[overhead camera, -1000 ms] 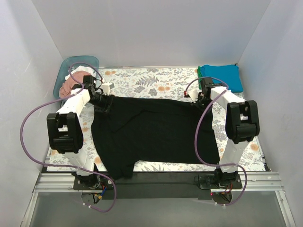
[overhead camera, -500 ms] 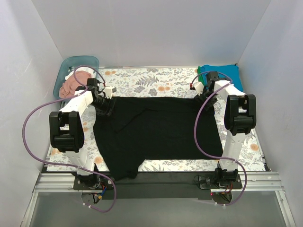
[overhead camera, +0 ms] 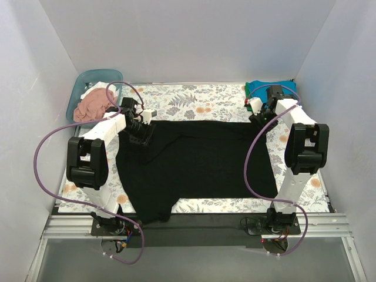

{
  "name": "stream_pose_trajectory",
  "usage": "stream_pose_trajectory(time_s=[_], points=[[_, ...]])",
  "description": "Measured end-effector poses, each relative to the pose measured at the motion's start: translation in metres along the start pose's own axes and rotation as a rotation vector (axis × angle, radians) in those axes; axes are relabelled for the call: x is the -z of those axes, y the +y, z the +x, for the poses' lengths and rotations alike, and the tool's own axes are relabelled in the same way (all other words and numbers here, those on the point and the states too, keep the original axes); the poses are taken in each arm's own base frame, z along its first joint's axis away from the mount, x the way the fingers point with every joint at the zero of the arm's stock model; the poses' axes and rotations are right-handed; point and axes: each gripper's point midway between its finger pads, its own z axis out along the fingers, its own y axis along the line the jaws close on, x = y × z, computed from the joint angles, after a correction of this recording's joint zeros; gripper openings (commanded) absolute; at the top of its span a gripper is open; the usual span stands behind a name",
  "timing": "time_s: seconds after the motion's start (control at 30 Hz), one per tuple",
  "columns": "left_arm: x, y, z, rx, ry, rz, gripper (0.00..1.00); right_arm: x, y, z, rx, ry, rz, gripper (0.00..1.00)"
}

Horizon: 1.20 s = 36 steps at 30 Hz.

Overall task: Fold and stack the t-shirts
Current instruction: Fold the tshirt

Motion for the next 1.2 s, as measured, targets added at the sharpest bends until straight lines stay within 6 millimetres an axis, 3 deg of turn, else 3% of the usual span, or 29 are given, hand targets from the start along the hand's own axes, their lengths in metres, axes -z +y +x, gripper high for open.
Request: stream_pose_trajectory(time_s=[0.27,0.73,1.03,1.2], points=[[-0.006,0.006,0.012,0.008,0.030,-0.026,0.52,-0.010,-0.021,0.031,-0.279,0.025,-0.087,0.54],[-0.007,0.022,0.020,-0.021,0.061,-0.105,0.55,-0.030,-0.005,0.030,-0.428,0.036,-0.239,0.47],[-0.006,0.025,0.023,-0.024,0.074,-0.124,0.55,-0.032,-0.007,0.036,-0.469,0.038,-0.254,0.34],[-0.005,0.028,0.024,-0.026,0.078,-0.142,0.55,-0.030,-0.012,0.040,-0.484,0.037,-0.249,0.19]])
